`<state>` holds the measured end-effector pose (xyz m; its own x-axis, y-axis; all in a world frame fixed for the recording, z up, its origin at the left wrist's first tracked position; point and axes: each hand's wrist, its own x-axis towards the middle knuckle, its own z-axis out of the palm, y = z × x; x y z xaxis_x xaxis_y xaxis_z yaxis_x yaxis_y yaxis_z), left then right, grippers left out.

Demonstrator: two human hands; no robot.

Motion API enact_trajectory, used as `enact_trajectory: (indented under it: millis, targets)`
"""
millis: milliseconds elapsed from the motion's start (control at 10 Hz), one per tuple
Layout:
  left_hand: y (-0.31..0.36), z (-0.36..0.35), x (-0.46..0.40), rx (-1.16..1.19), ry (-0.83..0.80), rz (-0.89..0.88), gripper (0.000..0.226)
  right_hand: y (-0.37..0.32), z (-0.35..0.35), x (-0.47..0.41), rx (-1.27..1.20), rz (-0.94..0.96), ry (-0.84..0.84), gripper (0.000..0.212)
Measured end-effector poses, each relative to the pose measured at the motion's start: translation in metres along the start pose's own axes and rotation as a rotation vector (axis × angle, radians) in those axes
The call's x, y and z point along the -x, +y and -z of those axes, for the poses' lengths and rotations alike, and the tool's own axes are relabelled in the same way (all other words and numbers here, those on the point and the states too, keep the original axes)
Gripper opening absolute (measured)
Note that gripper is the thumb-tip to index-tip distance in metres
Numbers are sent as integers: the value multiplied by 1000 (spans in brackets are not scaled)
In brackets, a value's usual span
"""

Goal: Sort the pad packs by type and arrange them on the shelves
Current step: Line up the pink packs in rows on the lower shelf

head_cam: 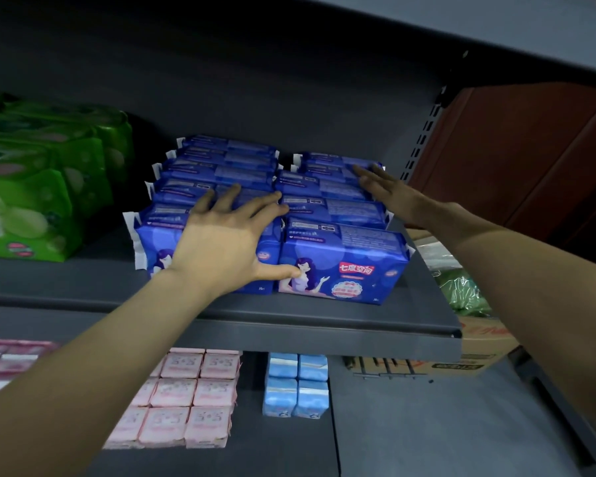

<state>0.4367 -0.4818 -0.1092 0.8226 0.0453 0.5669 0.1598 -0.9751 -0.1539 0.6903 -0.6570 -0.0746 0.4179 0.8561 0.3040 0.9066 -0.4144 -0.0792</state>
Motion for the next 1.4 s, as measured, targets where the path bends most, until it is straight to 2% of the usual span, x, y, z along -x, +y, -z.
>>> enact_trajectory:
  millis: [100, 300, 400, 500, 600, 700, 800, 900, 1000, 1200, 1400]
  targets:
    - [0, -1, 0, 6, 14, 0, 94, -2, 11, -11, 65, -69, -178, 53]
    - [1, -2, -1, 11, 48, 11, 93, -49, 14, -29, -351, -363, -440, 65]
    - [0, -2, -1, 7, 26, 15, 95, -53, 21, -24, -281, -409, -354, 70]
    - [0, 4, 0, 2, -12, 22, 98, -69, 31, 4, -227, -375, -189, 75]
    - [-3, 19, 8, -39, 50, -9, 98, -99, 32, 62, -236, -313, -31, 88]
    - [-13, 33, 32, -105, 115, -6, 94, -114, 23, 106, -180, -315, 25, 111]
    - [-27, 33, 61, -62, 3, 179, 101, -117, 12, 114, -261, -355, 1, 107]
    - [-44, 31, 67, 116, -92, 286, 94, -126, 6, 106, -220, -346, 13, 96]
    - [-53, 33, 59, 191, -133, 349, 92, -128, 3, 100, -221, -369, 26, 92]
    - [-56, 31, 60, 94, -113, 343, 96, -129, 5, 93, -233, -342, 21, 89]
    - [-47, 28, 43, -91, -239, 287, 97, -137, 5, 91, 83, -454, -85, 90]
